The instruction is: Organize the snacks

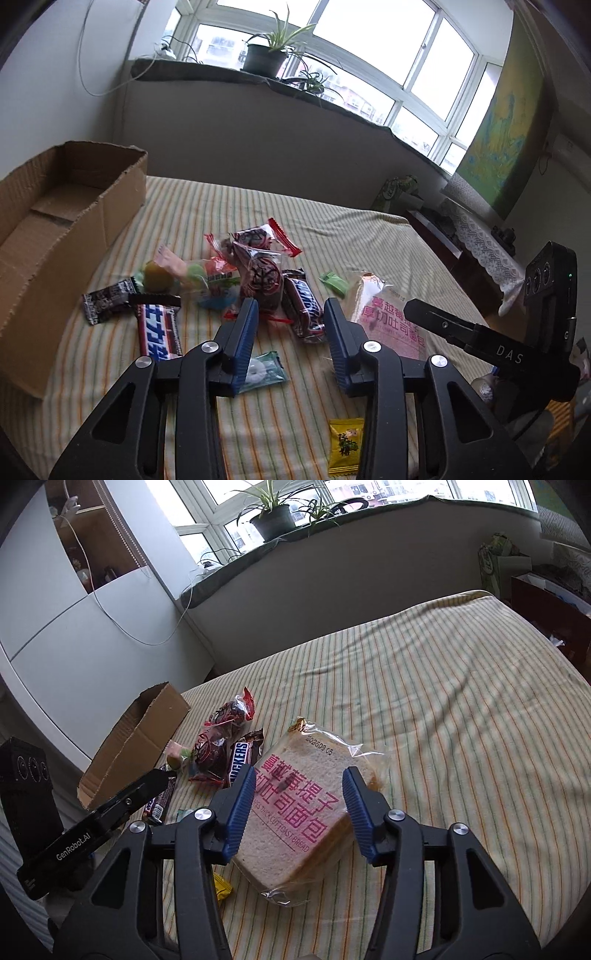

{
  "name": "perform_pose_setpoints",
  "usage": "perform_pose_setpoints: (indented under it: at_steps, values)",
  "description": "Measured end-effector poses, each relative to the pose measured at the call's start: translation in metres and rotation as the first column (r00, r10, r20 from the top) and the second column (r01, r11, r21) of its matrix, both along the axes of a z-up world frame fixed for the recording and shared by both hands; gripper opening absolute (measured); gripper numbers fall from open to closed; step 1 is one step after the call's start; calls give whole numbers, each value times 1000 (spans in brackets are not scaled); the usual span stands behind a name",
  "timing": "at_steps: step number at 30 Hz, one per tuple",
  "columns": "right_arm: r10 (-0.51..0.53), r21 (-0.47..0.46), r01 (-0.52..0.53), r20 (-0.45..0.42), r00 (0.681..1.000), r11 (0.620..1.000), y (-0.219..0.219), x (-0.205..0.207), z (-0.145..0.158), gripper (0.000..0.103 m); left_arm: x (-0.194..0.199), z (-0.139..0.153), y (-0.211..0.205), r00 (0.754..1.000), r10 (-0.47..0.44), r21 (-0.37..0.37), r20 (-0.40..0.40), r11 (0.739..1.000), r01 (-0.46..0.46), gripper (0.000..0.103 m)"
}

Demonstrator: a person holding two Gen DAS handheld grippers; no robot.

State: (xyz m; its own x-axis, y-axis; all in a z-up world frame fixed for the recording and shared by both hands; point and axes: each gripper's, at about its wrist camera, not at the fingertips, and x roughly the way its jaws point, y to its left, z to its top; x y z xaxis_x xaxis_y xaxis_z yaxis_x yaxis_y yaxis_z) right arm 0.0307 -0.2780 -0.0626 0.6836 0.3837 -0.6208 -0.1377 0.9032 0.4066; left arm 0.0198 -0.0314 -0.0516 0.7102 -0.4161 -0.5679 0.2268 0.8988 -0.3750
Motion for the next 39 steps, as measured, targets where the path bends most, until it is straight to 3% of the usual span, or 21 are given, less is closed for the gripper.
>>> perform_pose_setpoints:
  at_steps: [5, 15, 19, 26, 39]
  values:
    - [-26, 79, 28, -23, 999, 996, -16, -4, -3, 48, 0, -1, -8, 999, -44, -41, -32, 998, 43, 34]
    - [-27, 83, 32, -60, 998, 996, -31, -12, -16, 38, 12, -13, -31, 992, -100, -32, -82, 995, 98, 33]
    - [3, 162, 15, -111, 994, 987, -36, -8, -31, 36, 17, -18, -37, 989, -111, -24, -97, 994, 109, 33]
    - [7, 142, 6, -93, 996, 990, -31, -9, -28, 35, 23, -23, -36, 976, -161, -95, -145, 984, 149, 33]
    - [23, 157, -7, -104, 994, 988, -29, -3, -28, 35, 14, -23, -44, 960, -230, -78, -162, 972, 220, 33]
